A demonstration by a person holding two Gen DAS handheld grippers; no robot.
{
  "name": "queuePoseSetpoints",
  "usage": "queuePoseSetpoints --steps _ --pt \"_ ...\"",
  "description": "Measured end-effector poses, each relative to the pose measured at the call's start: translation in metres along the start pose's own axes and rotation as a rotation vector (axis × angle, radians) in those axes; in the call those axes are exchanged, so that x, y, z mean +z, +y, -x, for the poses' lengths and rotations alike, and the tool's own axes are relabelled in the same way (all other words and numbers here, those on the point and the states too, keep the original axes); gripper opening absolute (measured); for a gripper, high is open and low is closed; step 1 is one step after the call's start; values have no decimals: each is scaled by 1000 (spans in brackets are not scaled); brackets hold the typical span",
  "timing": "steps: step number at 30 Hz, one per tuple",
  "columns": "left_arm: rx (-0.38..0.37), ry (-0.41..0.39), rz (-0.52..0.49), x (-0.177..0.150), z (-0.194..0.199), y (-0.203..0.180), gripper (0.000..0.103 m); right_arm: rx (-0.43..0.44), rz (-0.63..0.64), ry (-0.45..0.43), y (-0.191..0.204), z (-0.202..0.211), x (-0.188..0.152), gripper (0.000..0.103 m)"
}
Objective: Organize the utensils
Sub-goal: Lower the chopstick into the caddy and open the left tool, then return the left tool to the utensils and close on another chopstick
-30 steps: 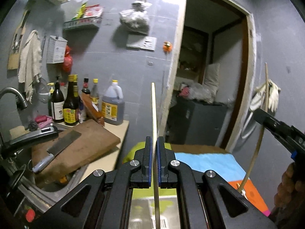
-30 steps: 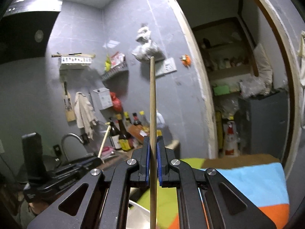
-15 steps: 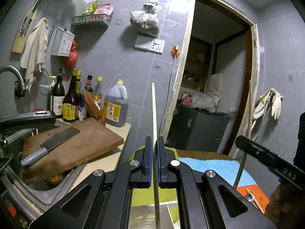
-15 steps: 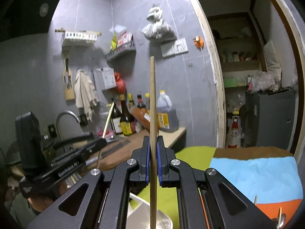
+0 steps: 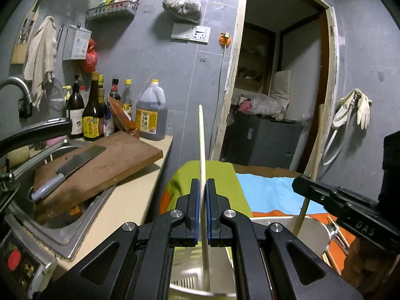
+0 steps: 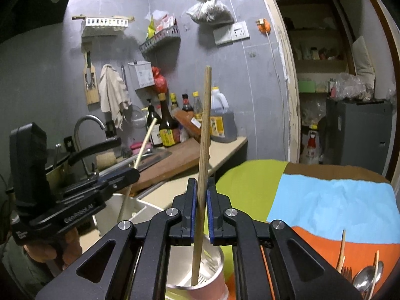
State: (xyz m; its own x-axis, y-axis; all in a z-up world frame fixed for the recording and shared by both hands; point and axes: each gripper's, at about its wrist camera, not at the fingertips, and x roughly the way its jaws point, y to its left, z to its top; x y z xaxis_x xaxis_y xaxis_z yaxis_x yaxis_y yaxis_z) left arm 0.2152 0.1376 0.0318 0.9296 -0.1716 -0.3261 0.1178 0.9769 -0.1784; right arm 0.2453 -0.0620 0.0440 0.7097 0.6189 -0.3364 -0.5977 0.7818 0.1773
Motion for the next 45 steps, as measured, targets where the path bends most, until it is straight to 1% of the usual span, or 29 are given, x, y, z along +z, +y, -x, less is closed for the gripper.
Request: queuePoseSetpoints --steps 3,7,10,12,14,16,18,20,21,22,23,24,25,26,27,29,30,33,35,38,42,43,45 --pt "-15 24 28 1 3 4 3 -2 -7 12 -1 0 -2 8" --pt "-21 45 36 1 4 5 4 3 -15 10 -2 3 -3 23" --pt "-23 54 45 0 6 6 5 4 -11 6 -1 6 -2 24" --pt "-29 49 49 0 10 5 7 -1 -5 -1 -1 9 -2 27" --pt "-35 39 47 1 14 2 17 -2 -4 -9 -1 12 -1 33" --pt "-43 29 44 2 17 -1 24 -3 -4 -22 -2 16 0 38" --pt "-40 20 34 4 19 -4 25 -6 -7 -38 -3 21 2 42" --pt "-33 16 31 6 21 -6 25 -10 -9 -51 -5 25 3 48" --pt "-35 13 37 7 22 -6 26 -13 -9 -58 -5 28 4 48" --pt "-38 7 42 9 24 -6 30 -18 -9 -70 -6 31 6 49" --pt "-41 -3 47 10 26 -7 35 -22 -8 -79 -6 34 7 52" --pt "-41 -13 49 11 28 -8 37 -30 -6 -90 -6 38 7 56" --pt "-42 -24 49 12 31 -10 39 -40 -3 -102 -7 43 8 67" --pt "-45 -33 47 14 34 -13 41 -54 -3 -122 -8 49 9 75" --pt "-50 -42 44 15 37 -17 44 -64 -5 -142 -10 55 10 76" --pt "-57 -60 47 17 43 -24 57 -89 -6 -175 -14 69 12 78" --pt "-65 -70 53 18 46 -28 59 -102 -6 -184 -16 75 12 79" --pt "-100 -85 58 19 52 -42 67 -135 -16 -216 -24 94 14 87" --pt "-120 -102 60 17 56 -52 80 -160 -15 -238 -29 108 14 95" --pt "-162 -114 63 12 59 -69 87 -199 -20 -259 -39 129 12 103" --pt "-207 -116 47 8 60 -92 89 -257 -17 -262 -54 156 5 103" --pt "-216 -118 34 7 61 -100 92 -271 -14 -259 -56 160 4 103" --pt "-232 -123 3 4 63 -115 93 -306 -12 -252 -64 172 -1 103"
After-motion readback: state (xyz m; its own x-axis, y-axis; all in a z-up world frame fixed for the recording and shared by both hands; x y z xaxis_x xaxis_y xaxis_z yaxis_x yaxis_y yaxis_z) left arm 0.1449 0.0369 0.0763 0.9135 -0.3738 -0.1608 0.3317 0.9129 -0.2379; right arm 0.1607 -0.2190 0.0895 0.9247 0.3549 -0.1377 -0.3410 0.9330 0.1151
